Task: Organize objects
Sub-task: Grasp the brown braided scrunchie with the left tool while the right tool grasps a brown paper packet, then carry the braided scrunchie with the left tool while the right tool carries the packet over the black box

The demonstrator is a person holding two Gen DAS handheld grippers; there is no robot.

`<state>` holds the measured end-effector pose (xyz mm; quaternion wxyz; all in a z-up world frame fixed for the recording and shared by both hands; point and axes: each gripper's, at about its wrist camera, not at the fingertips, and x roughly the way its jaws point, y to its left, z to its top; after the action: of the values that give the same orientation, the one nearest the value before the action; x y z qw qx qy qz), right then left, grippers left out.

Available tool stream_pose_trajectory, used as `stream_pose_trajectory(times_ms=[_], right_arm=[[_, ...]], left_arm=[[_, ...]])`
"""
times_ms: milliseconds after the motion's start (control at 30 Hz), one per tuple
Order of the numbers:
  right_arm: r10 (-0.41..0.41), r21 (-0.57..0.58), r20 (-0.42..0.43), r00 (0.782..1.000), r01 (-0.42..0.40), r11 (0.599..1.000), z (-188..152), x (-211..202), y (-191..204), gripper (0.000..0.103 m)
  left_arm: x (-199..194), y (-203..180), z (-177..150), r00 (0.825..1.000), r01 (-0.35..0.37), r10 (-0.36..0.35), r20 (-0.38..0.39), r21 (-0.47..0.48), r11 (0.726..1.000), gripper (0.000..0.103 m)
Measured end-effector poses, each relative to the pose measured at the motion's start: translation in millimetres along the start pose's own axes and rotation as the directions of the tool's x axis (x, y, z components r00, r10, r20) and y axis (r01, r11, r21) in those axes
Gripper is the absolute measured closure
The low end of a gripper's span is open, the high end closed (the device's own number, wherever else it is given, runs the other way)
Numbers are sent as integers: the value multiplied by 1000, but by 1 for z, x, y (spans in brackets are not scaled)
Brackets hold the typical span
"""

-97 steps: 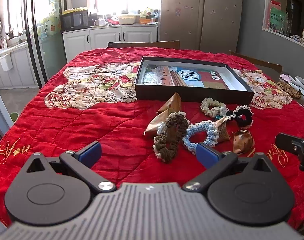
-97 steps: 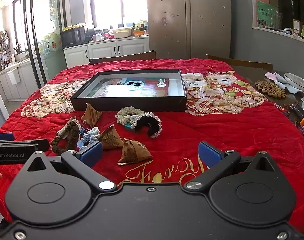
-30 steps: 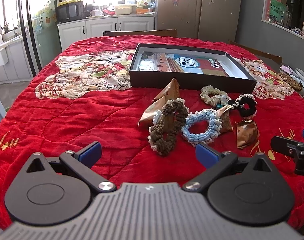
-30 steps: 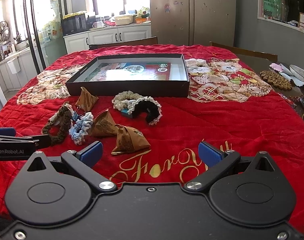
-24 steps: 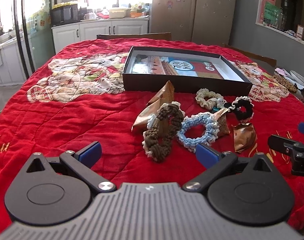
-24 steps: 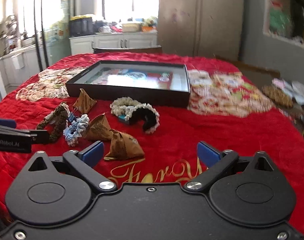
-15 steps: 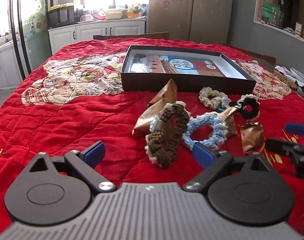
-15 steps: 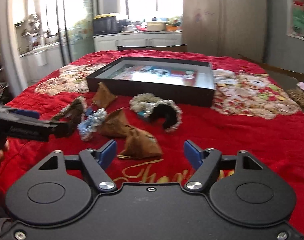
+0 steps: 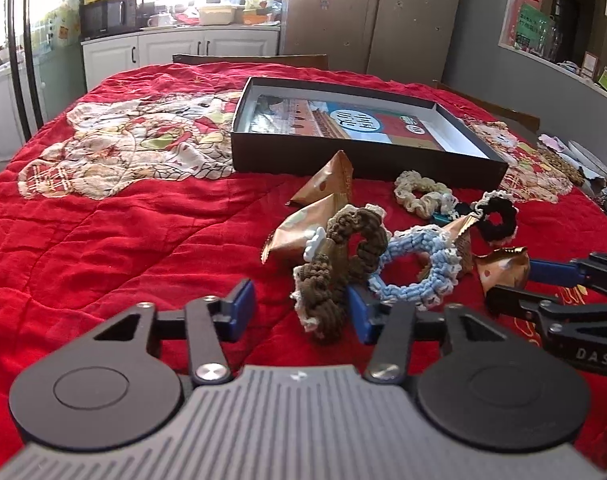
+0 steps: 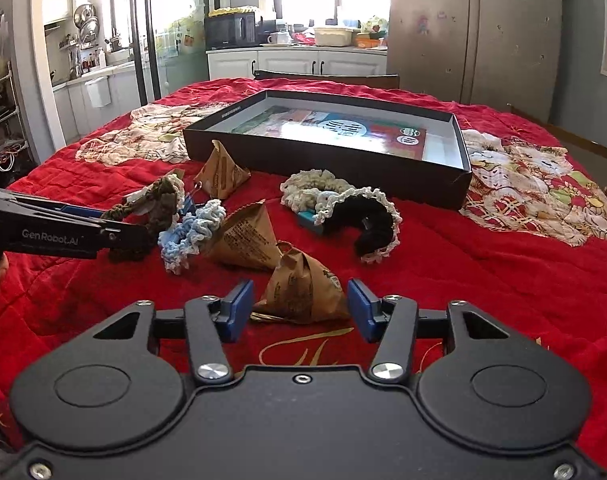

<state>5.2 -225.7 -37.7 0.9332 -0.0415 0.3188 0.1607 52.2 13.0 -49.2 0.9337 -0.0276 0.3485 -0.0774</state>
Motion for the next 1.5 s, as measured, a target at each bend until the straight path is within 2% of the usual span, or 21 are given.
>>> stream_pose_trajectory(times_ms=[133,367,633,667,1133,1500], right_arm=[[2,6,-4,1000,-2,1000,0,1,-3,59],[12,18,2,1000,-12,1000,0,2,-7,68],[22,33,13,1000,-22,999,3,-3,-9,72],[24,35,16,1000,-24,999,4,-5,-10,77],[24,17,67,997,-25,1000,18,-27,-9,77],[-1,3,146,989,1,1000,56,-37,-16,77]], left_arm=[[1,0,0,999,45,-46,-6,-9,999,74],[-2,-3,0,997,74,-74,-2,14,997,86],[-11,-1,4,996,90,-91,25,14,996,89],[-14,-1,5,995,94,-94,31,15,995,89],[-35,-12,23,983,157,-161,90,57,986,90],[-39,-17,56,968,164,-178,174,90,982,90]])
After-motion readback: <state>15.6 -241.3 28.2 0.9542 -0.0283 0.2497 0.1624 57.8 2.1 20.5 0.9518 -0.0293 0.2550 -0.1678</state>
